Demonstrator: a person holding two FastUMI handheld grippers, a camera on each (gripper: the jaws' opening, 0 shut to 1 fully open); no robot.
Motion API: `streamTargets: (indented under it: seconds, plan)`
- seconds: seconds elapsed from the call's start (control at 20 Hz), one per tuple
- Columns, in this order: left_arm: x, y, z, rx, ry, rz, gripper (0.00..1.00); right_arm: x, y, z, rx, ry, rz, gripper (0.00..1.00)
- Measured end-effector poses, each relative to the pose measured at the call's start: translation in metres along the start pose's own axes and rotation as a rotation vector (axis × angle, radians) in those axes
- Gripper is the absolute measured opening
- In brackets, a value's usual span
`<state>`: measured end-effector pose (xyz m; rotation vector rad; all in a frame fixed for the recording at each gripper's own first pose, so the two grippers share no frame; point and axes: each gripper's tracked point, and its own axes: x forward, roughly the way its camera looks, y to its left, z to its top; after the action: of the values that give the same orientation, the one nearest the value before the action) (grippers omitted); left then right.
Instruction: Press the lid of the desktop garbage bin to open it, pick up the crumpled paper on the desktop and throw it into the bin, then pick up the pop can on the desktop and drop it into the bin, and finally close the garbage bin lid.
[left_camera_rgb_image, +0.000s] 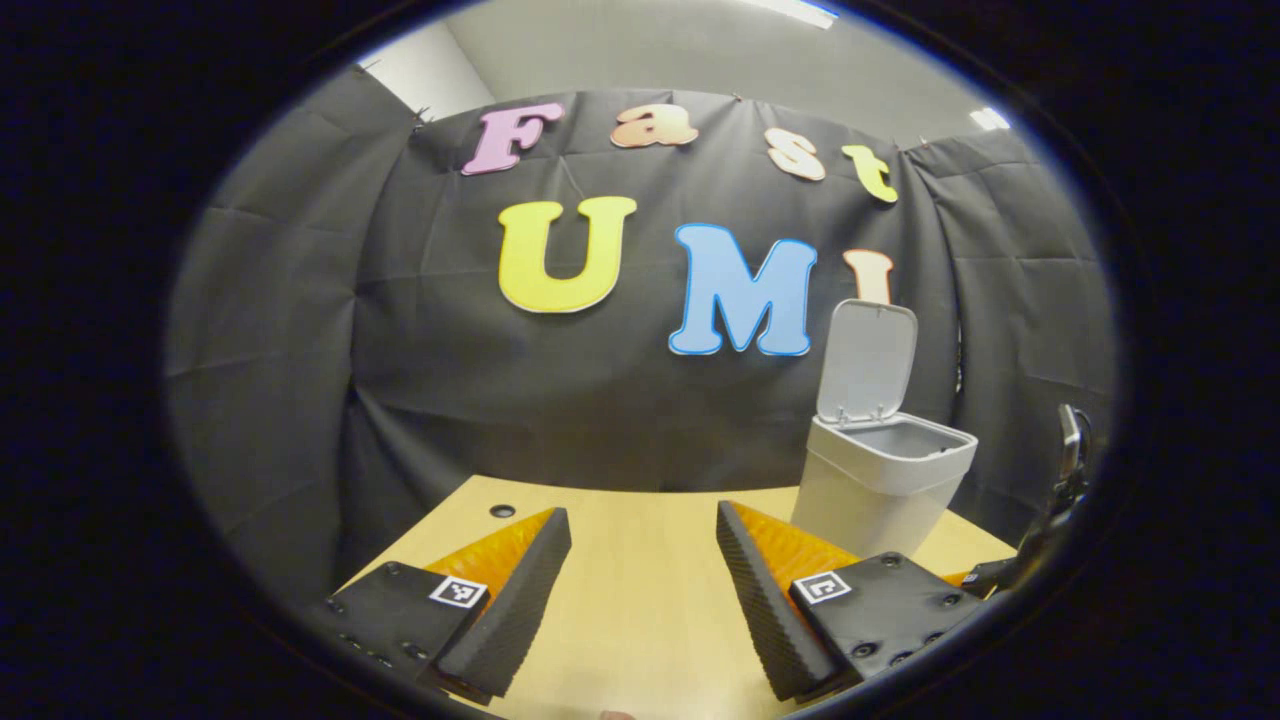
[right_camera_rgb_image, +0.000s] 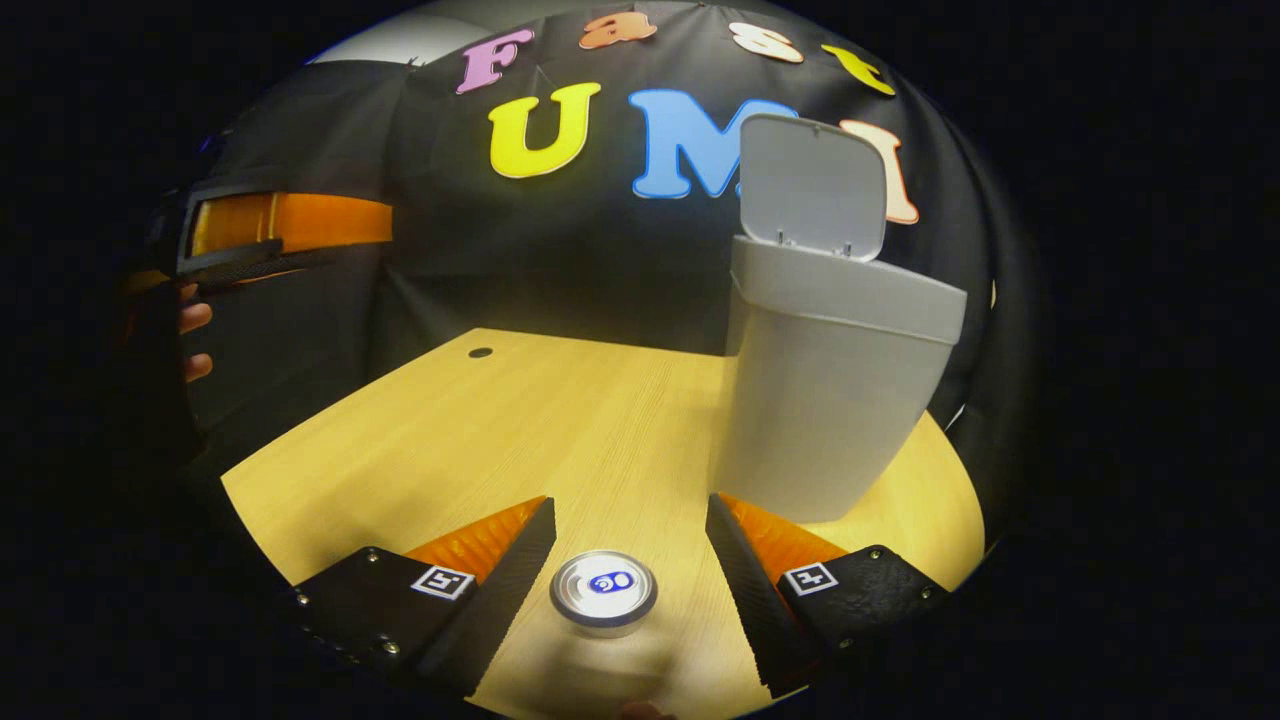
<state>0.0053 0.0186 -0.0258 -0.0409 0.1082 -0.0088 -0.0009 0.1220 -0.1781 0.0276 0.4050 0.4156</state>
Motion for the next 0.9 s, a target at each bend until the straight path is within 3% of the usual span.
streamTargets:
  seconds: [0.3,0.65,0.7,0.75,0.9]
  plan:
    - [-0.026,0.030,-0.014,0.003,0.025,0.064,0.95,0.021,0.004,-0.028,-0.015,0.108,0.015,0.97]
    - [-0.026,0.030,-0.014,0.008,0.033,0.063,0.96,0.033,0.000,-0.054,0.024,0.197,0.030,0.97]
    - [-0.025,0.029,-0.014,0.007,0.032,0.062,0.95,0.035,-0.002,-0.052,0.026,0.192,0.025,0.95]
    - [-0.025,0.028,-0.014,0.007,0.030,0.060,0.96,0.031,-0.001,-0.054,0.026,0.195,0.026,0.86]
    - [-0.021,0.026,-0.013,0.002,0.030,0.057,0.95,0.031,-0.001,-0.056,0.019,0.198,0.034,0.84]
